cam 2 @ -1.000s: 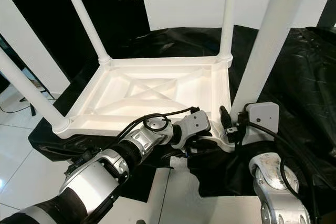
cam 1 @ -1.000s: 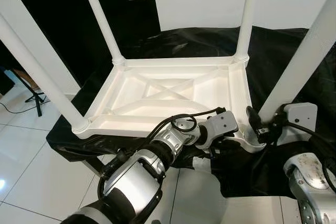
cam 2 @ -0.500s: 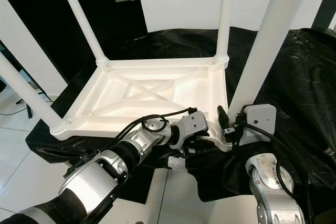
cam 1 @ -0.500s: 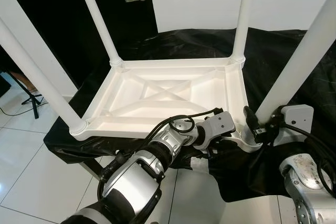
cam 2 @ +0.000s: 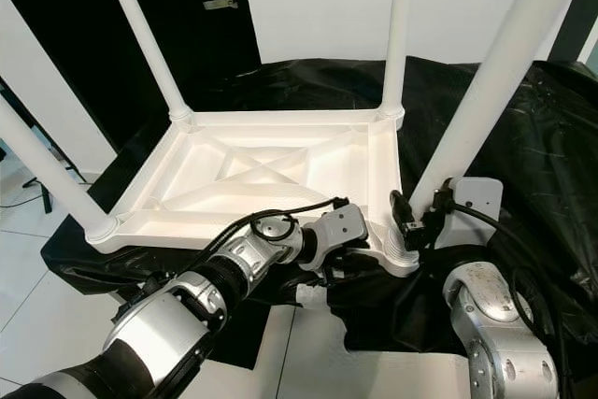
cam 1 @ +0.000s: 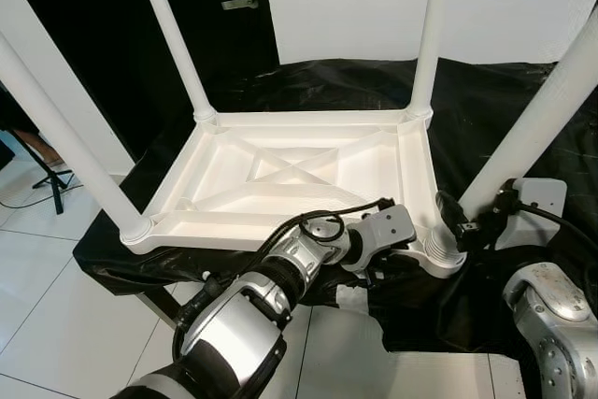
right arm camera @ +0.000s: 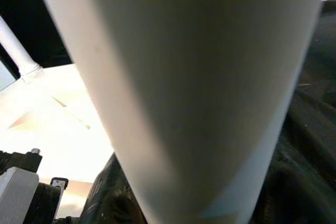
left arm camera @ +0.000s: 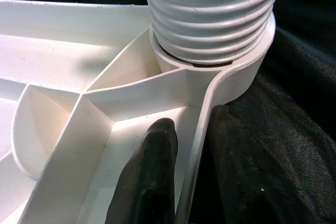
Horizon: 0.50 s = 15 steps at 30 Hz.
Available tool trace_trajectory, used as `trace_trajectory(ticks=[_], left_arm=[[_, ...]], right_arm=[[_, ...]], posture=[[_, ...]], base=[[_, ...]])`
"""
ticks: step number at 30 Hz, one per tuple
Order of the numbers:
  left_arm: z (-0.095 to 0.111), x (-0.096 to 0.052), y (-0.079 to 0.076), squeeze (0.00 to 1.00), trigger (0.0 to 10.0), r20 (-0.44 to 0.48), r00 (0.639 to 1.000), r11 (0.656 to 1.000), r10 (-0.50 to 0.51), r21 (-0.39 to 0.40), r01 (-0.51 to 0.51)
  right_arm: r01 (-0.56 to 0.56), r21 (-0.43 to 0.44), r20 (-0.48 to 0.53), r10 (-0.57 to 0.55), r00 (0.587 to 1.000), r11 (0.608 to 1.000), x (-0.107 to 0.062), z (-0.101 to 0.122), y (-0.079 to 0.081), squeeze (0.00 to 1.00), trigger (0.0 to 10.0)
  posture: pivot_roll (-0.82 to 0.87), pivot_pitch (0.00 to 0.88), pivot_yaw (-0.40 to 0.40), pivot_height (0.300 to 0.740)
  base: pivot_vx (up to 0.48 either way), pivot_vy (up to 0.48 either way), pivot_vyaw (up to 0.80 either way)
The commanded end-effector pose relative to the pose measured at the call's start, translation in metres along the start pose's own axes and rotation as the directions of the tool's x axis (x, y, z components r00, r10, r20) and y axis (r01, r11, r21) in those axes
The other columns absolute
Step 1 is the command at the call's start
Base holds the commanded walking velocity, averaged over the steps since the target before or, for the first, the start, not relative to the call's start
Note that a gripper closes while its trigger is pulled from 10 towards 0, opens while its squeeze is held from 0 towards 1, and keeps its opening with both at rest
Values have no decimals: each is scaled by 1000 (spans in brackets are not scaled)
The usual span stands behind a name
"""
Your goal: Building children table
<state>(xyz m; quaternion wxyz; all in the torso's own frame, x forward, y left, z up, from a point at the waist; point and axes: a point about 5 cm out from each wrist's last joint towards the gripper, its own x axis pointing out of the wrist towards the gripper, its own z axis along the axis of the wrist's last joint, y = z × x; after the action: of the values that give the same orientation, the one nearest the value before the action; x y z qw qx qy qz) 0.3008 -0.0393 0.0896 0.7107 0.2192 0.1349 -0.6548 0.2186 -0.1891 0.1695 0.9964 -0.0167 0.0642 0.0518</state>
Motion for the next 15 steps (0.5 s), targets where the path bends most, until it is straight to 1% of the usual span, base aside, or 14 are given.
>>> trace_trajectory(ticks=[1, 4, 6, 10, 11, 12, 15], left_arm=[[-31, -4, 9, 0, 10000, -140, 922, 930, 362, -15, -368], [-32, -4, 9, 0, 10000, -141, 921, 929, 363, -18, -369], [-32, -4, 8, 0, 10000, -142, 921, 929, 364, -20, -370], [-32, -4, 8, 0, 10000, -142, 920, 928, 365, -22, -371], [-32, -4, 8, 0, 10000, -142, 920, 928, 365, -23, -372], [-32, -4, 8, 0, 10000, -142, 920, 928, 365, -23, -372], [-31, -3, 8, 0, 10000, -141, 921, 928, 364, -25, -371]], right_arm=[[-28, 71, -248, 45, 968, 997, -2, -40, 4, 0, 10000], [-50, 74, -260, 68, 963, 996, -3, -39, 6, 0, 10000], [-88, 64, -286, 103, 953, 994, -4, -39, 7, 0, 10000], [-105, 54, -306, 116, 945, 993, -5, -40, 5, 0, 10000], [-118, 39, -322, 124, 939, 992, -5, -39, 2, 0, 10000], [-118, 39, -322, 124, 939, 992, -5, -39, 2, 0, 10000], [-195, -31, -351, 172, 920, 980, -5, -36, -3, 0, 10000]], posture=[[-25, 0, 104, 740], [-25, 0, 104, 740], [-23, 0, 99, 740], [-24, 0, 98, 740], [-25, 0, 98, 740], [-25, 0, 98, 740], [-28, 0, 98, 740]], base=[[0, 0, 0], [0, 0, 0], [0, 0, 0], [0, 0, 0], [0, 0, 0], [0, 0, 0], [0, 0, 0]])
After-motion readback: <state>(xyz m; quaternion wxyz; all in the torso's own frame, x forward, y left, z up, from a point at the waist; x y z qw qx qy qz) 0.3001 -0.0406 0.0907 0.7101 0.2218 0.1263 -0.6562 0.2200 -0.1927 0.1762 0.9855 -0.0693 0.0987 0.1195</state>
